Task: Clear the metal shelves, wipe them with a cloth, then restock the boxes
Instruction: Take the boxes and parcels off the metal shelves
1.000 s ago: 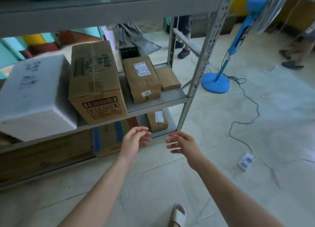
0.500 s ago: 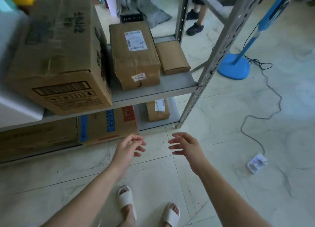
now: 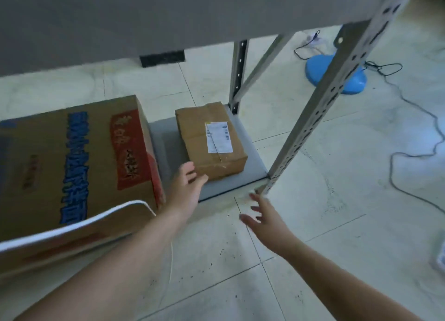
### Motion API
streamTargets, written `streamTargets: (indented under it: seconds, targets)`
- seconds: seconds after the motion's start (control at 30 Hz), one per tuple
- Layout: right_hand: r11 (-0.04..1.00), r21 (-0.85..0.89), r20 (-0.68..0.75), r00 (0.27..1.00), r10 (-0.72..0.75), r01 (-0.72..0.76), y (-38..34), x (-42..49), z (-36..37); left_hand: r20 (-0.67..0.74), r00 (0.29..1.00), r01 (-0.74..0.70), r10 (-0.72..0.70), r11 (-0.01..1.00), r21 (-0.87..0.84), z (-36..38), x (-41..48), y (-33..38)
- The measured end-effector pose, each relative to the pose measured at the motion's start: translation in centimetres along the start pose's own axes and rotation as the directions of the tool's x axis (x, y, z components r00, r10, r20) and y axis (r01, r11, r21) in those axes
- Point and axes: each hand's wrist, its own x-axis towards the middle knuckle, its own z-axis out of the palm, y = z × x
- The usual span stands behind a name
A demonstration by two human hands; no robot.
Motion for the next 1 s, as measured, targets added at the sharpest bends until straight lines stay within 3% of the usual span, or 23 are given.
streamTargets:
  seconds: [0.13,0.27,0.53,0.63,0.77,0.9,1.0]
  targets:
    - [0.962,0.274,-0.212,0.976,0.054,0.006,-0.3,10.8,-0.6,-0.087,0.993,0.080,-0.085,0.995,-0.061,2.9,6.1,-3.0]
    - [0.927,0.373,-0.189,0.981,0.042,0.032,-0.9,17.2,0.9,-0.155,0.982,0.075,-0.112,0.972,-0.225,4.3,10.7,-5.2]
    - [0.888,0.459,-0.196,0.971,0.138,-0.034,0.5,5.7,-0.2,-0.279,0.960,-0.079,0.034,0.985,-0.152,4.4,1.3,-4.5]
    - [0.865,0.486,-0.111,0.973,0.203,-0.125,2.1,-0.1,0.0,-0.191,0.981,-0.006,-0.008,0.997,-0.072,3.6,-3.6,-5.0]
    - [0.848,0.455,0.106,0.962,0.251,-0.272,5.1,-5.2,0.7,-0.169,0.985,-0.002,0.015,0.997,0.082,2.6,-9.6,-6.7]
    - [0.793,0.425,0.352,0.887,0.299,-0.436,7.2,-6.3,-0.1,-0.083,0.996,0.002,0.017,0.975,0.224,3.2,-12.1,-8.9]
    - [0.748,0.424,0.373,0.852,0.368,-0.510,9.6,-5.8,-0.3,0.033,0.999,-0.022,0.013,0.951,0.309,5.0,-10.9,-9.7]
